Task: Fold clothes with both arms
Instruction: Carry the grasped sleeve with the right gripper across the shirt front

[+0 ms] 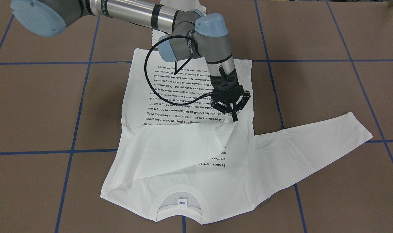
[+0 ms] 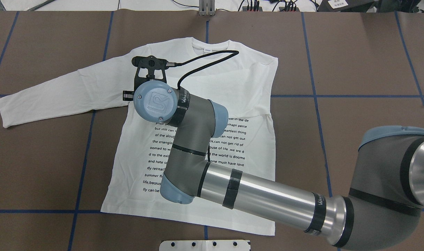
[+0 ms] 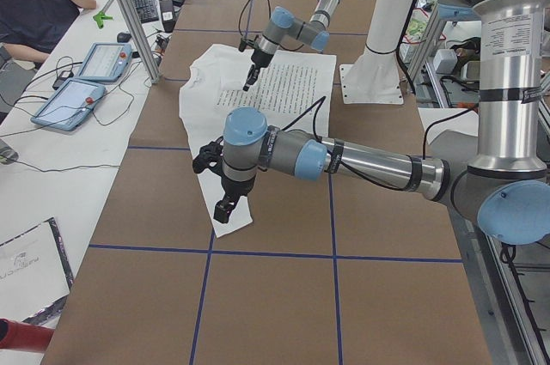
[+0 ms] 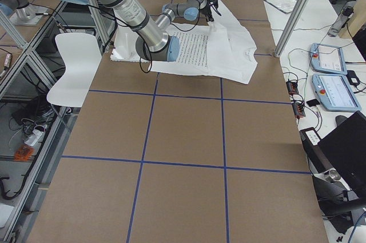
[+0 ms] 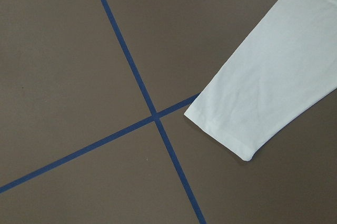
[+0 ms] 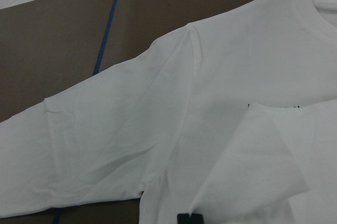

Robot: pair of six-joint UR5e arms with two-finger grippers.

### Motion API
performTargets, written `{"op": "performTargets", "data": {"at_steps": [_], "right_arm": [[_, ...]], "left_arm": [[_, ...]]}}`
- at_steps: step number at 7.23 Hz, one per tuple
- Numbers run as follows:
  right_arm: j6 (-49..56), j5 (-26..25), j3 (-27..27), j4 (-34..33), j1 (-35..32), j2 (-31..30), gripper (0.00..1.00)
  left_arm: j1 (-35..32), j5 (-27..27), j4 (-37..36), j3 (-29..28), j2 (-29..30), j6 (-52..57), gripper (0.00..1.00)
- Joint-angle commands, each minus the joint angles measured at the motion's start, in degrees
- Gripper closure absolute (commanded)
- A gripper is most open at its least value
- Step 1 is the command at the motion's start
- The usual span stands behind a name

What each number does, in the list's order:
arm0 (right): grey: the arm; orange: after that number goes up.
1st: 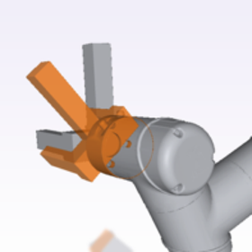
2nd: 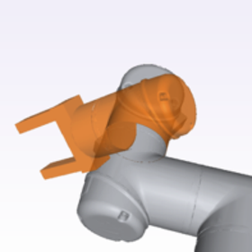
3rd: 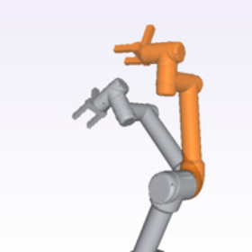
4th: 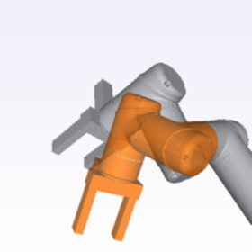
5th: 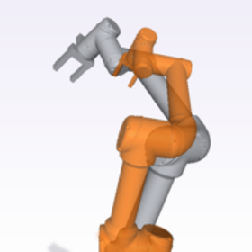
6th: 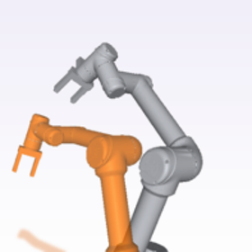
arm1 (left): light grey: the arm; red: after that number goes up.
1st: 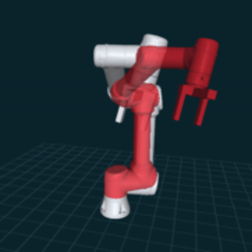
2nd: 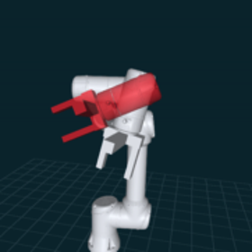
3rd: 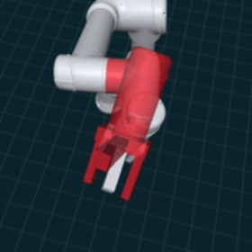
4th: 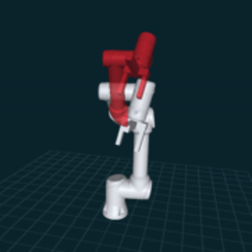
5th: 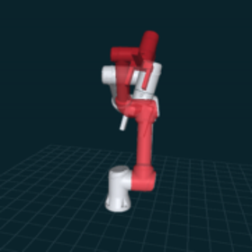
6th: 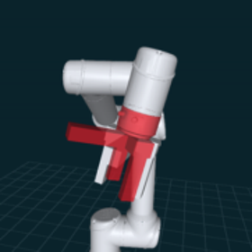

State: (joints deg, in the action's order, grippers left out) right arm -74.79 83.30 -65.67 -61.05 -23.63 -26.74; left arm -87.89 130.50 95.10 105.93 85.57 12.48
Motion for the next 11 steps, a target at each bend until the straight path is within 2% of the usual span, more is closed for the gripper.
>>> {"op": "performTargets", "data": {"at_steps": [1,2,3,5,7,8,10,11], "right_arm": [[0.0,-0.3,0.1,0.0,1.3,0.2,1.00],[-0.1,-0.2,0.1,0.1,1.4,0.2,0.83],[-0.4,-0.5,0.1,-0.6,2.0,0.4,0.01],[-0.4,-0.3,-0.2,-8.2,1.9,2.4,0.00],[-0.4,0.7,-0.3,-11.5,0.4,2.0,0.00],[-0.4,2.8,-0.3,-12.4,-1.5,0.7,0.00],[-1.1,3.1,1.5,-11.4,-1.8,-1.0,0.00],[-3.4,3.0,5.5,-4.7,-1.8,-0.9,0.00]], "left_arm": [[0.0,0.0,0.0,0.0,0.0,0.0,0.00],[0.0,-0.1,-0.1,-0.1,0.0,0.0,0.00],[0.0,-0.1,-0.1,-0.4,0.0,0.0,0.00],[0.1,-0.1,0.0,-0.5,0.0,0.0,0.00],[0.2,-0.5,0.1,-0.6,0.8,0.0,0.00],[0.3,-0.5,0.3,-0.6,1.3,0.0,0.00],[0.2,-0.5,1.0,-0.5,1.2,0.0,0.00],[0.2,-0.5,1.0,-0.5,1.2,0.0,0.00]]}}
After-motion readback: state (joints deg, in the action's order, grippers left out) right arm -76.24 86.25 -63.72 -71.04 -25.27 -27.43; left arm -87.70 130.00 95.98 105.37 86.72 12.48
